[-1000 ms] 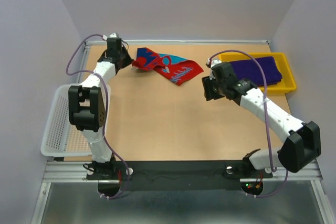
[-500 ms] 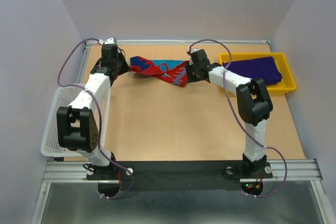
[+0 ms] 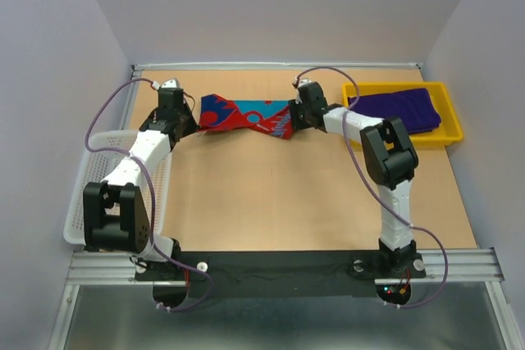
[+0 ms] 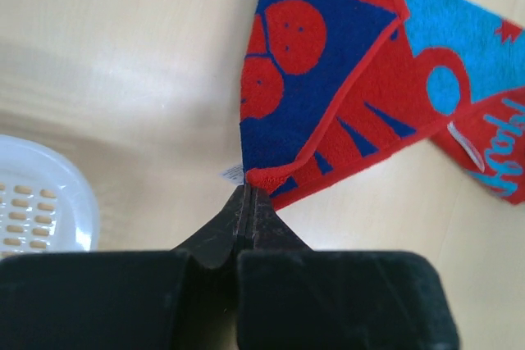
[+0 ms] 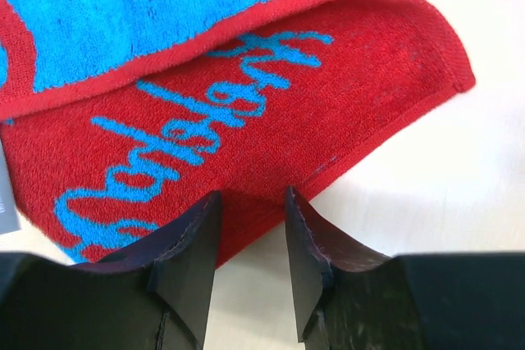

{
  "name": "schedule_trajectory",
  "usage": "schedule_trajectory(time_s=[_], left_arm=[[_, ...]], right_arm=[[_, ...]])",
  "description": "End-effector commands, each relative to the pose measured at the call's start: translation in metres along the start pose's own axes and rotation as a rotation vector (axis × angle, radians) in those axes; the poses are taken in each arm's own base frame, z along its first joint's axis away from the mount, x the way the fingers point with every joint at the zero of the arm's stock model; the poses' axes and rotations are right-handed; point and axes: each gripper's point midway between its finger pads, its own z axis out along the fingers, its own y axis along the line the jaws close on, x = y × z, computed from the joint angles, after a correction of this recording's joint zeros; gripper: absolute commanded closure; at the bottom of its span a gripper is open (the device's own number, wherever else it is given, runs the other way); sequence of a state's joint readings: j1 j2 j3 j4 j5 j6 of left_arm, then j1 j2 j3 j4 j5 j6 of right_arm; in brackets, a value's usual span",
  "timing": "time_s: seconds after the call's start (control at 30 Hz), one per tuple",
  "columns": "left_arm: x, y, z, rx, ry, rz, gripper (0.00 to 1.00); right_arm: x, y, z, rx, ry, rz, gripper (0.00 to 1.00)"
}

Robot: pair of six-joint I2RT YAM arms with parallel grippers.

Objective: Fold and stack the towels
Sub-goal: Flatten out the crumpled towel

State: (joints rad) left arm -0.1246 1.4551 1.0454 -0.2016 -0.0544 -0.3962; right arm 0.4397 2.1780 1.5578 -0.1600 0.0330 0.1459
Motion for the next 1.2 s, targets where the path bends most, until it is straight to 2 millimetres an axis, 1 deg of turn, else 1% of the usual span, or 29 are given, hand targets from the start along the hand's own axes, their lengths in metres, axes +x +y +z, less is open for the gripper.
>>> schedule_trajectory(time_s=[0.0,0.03,0.07,0.1,0.13,0.17,0.2,0.23,0.27,0.3,0.33,0.37,0.4,0.43,0.5,0.53,0.57,0.63,0.67,0.7,0.77,0.8,0.83,0.9,1.0,1.03,1.17], left_arm=[[-0.026,0.007,-0.024,-0.038,-0.109,0.029,1.0],[-0.027,0.009,-0.026,-0.045,-0.116,0.034,1.0],[-0.029,0.011,-0.026,-0.054,-0.121,0.035,1.0],[-0.028,0.013,-0.026,-0.063,-0.12,0.038,1.0],[-0.028,0.014,-0.026,-0.067,-0.12,0.041,1.0],[-0.028,0.015,-0.025,-0.068,-0.122,0.048,1.0],[-0.026,0.015,-0.024,-0.065,-0.117,0.052,1.0],[-0.025,0.015,-0.021,-0.066,-0.111,0.055,1.0],[-0.022,0.014,-0.019,-0.056,-0.101,0.065,1.0],[-0.021,0.013,-0.018,-0.05,-0.096,0.068,1.0],[-0.02,0.013,-0.017,-0.048,-0.092,0.074,1.0],[-0.018,0.012,-0.015,-0.044,-0.085,0.081,1.0],[-0.017,0.013,-0.014,-0.043,-0.086,0.091,1.0],[-0.017,0.013,-0.014,-0.043,-0.087,0.094,1.0],[-0.016,0.015,-0.013,-0.047,-0.089,0.101,1.0],[-0.017,0.015,-0.014,-0.047,-0.095,0.104,1.0],[-0.016,0.015,-0.013,-0.044,-0.094,0.105,1.0],[-0.016,0.014,-0.013,-0.038,-0.095,0.105,1.0],[-0.015,0.014,-0.013,-0.038,-0.091,0.104,1.0],[-0.015,0.012,-0.013,-0.029,-0.094,0.104,1.0],[-0.014,0.012,-0.013,-0.024,-0.094,0.102,1.0],[-0.013,0.012,-0.014,-0.022,-0.091,0.101,1.0],[-0.014,0.011,-0.014,-0.017,-0.094,0.102,1.0],[-0.016,0.01,-0.014,-0.014,-0.098,0.101,1.0],[-0.015,0.009,-0.013,-0.012,-0.094,0.102,1.0],[-0.015,0.009,-0.013,-0.011,-0.092,0.102,1.0],[-0.015,0.008,-0.013,-0.008,-0.092,0.104,1.0]], right_arm=[[0.082,-0.01,-0.031,0.025,0.197,0.039,0.57],[0.082,-0.008,-0.048,0.017,0.188,0.063,0.57],[0.095,-0.009,-0.058,0.02,0.222,0.072,0.57],[0.103,-0.01,-0.068,0.024,0.239,0.084,0.57],[0.137,-0.007,-0.08,0.0,0.317,0.098,0.57],[0.147,-0.004,-0.09,-0.013,0.339,0.105,0.57],[0.151,0.004,-0.107,-0.055,0.347,0.111,0.57],[0.171,0.008,-0.119,-0.074,0.393,0.107,0.57],[0.177,0.011,-0.131,-0.093,0.412,0.102,0.57],[0.17,0.016,-0.144,-0.122,0.386,0.095,0.57],[0.169,0.021,-0.155,-0.155,0.38,0.079,0.57],[0.173,0.019,-0.164,-0.151,0.39,0.075,0.57],[0.167,0.017,-0.17,-0.142,0.368,0.065,0.56],[0.152,0.008,-0.179,-0.097,0.307,0.048,0.52],[0.131,-0.004,-0.185,-0.022,0.24,0.029,0.47],[0.121,-0.021,-0.186,0.066,0.203,0.014,0.43],[0.11,-0.025,-0.185,0.093,0.18,0.011,0.42],[0.103,-0.037,-0.182,0.154,0.168,0.02,0.41],[0.105,-0.038,-0.176,0.165,0.181,0.019,0.41],[0.101,-0.035,-0.174,0.149,0.18,0.021,0.41],[0.107,-0.029,-0.169,0.111,0.211,0.016,0.4],[0.109,-0.024,-0.17,0.08,0.218,0.011,0.39],[0.115,-0.014,-0.171,0.013,0.239,-0.012,0.38],[0.124,-0.007,-0.176,-0.055,0.255,-0.055,0.37],[0.127,-0.008,-0.184,-0.073,0.243,-0.103,0.35],[0.129,-0.011,-0.185,-0.065,0.243,-0.13,0.33],[0.13,-0.016,-0.184,-0.047,0.246,-0.16,0.32]])
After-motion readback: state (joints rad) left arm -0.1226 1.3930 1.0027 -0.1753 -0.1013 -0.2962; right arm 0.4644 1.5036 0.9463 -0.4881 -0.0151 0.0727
